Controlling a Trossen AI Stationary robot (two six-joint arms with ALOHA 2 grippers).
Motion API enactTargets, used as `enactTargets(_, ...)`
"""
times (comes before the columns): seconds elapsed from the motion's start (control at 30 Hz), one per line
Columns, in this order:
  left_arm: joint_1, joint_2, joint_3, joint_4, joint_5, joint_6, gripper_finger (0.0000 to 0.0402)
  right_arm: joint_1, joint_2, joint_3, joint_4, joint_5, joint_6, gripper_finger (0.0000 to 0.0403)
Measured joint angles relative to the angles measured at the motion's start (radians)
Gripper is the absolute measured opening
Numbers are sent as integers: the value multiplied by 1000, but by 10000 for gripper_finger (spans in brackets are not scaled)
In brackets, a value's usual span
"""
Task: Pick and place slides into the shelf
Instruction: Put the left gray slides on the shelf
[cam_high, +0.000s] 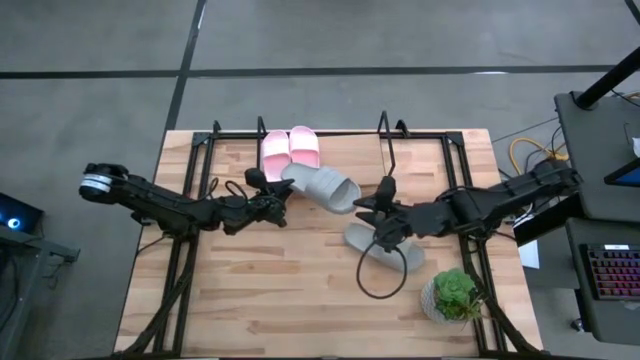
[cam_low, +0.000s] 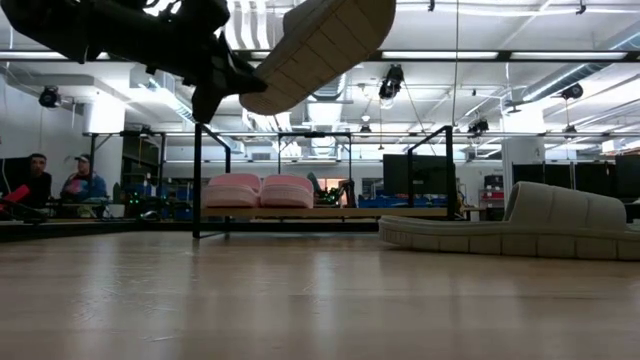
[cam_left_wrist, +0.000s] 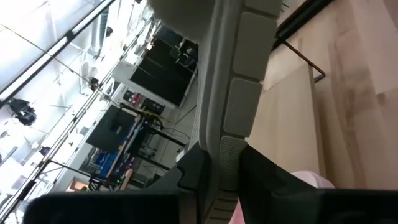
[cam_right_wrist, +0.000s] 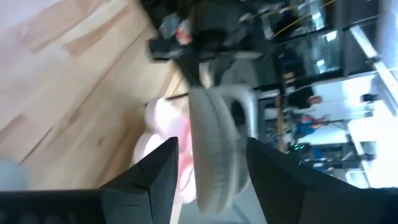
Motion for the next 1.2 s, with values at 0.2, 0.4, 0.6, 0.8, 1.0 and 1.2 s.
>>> enactTargets(0.2, 0, -8, 8, 2, 17, 2, 42, -30, 77, 81, -106, 1, 47, 178)
enactTargets(0.4, 0, -8, 6, 2, 20, 1, 42, -38, 112, 113, -102, 45, 21, 154)
enactTargets(0.6, 0, -9, 6, 4, 19, 1, 42, -38, 107, 115, -105, 67, -3, 50)
enactTargets(0.8, 0, -9, 6, 7, 18, 0, 43, -38, 110, 114, -101, 72, 24, 26)
enactTargets(1.0, 1, -16, 5, 28, 12, -25, 77, -36, 113, 114, -91, 138, 108, 24)
enactTargets(1.2, 14, -49, -15, 29, -99, -55, 124, -37, 113, 111, -115, 228, 188, 23)
